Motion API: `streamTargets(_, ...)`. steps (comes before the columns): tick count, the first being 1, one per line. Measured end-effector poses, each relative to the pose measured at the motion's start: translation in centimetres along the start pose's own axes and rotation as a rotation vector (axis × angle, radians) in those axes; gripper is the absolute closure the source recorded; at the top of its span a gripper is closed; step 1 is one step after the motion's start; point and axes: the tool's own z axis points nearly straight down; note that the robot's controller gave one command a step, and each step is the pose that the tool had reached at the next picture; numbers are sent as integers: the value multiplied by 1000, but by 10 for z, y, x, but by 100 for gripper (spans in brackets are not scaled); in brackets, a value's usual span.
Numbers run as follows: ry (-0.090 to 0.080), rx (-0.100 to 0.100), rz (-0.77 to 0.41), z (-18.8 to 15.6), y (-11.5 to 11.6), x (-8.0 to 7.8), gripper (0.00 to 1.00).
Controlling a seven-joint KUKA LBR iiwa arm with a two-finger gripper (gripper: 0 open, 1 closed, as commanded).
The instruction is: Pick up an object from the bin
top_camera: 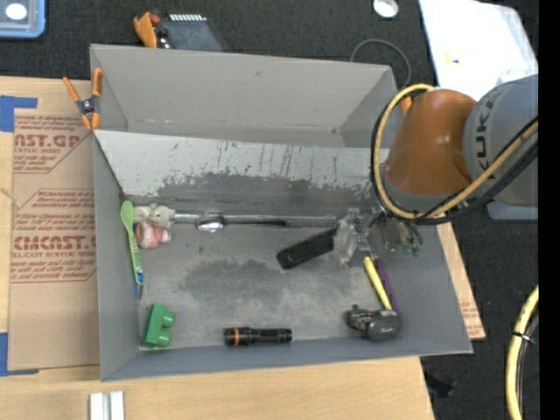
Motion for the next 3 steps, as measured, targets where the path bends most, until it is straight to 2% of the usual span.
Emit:
streamTargets(1, 6, -2, 56, 71, 42, -12, 0)
streamTargets(2, 0, -1, 56, 66, 41, -14, 100)
streamTargets(3, 0, 0, 56, 66, 41, -14, 100)
